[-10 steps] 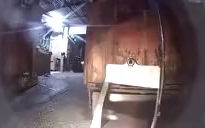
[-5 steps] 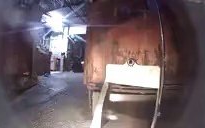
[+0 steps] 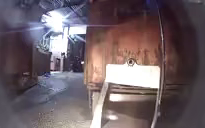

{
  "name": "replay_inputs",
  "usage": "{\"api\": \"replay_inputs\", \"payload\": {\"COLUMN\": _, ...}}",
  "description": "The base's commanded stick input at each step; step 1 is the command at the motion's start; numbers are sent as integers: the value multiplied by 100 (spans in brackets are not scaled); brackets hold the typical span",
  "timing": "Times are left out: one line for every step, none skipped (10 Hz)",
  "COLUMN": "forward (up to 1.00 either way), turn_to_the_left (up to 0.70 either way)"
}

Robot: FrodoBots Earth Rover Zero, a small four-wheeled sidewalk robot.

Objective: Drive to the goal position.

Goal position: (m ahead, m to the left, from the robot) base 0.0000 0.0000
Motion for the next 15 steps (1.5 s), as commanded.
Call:
{"api": "replay_inputs", "payload": {"forward": 12, "turn_to_the_left": 3}}
{"api": "replay_inputs", "payload": {"forward": 12, "turn_to_the_left": 3}}
{"api": "replay_inputs", "payload": {"forward": 12, "turn_to_the_left": 3}}
{"api": "replay_inputs", "payload": {"forward": 12, "turn_to_the_left": 3}}
{"api": "replay_inputs", "payload": {"forward": 12, "turn_to_the_left": 3}}
{"api": "replay_inputs", "payload": {"forward": 12, "turn_to_the_left": 3}}
{"api": "replay_inputs", "payload": {"forward": 12, "turn_to_the_left": 3}}
{"api": "replay_inputs", "payload": {"forward": 12, "turn_to_the_left": 3}}
{"api": "replay_inputs", "payload": {"forward": 12, "turn_to_the_left": 3}}
{"api": "replay_inputs", "payload": {"forward": 12, "turn_to_the_left": 3}}
{"api": "replay_inputs", "payload": {"forward": 12, "turn_to_the_left": 3}}
{"api": "replay_inputs", "payload": {"forward": 12, "turn_to_the_left": 3}}
{"api": "replay_inputs", "payload": {"forward": 12, "turn_to_the_left": 3}}
{"api": "replay_inputs", "payload": {"forward": 12, "turn_to_the_left": 3}}
{"api": "replay_inputs", "payload": {"forward": 12, "turn_to_the_left": 3}}
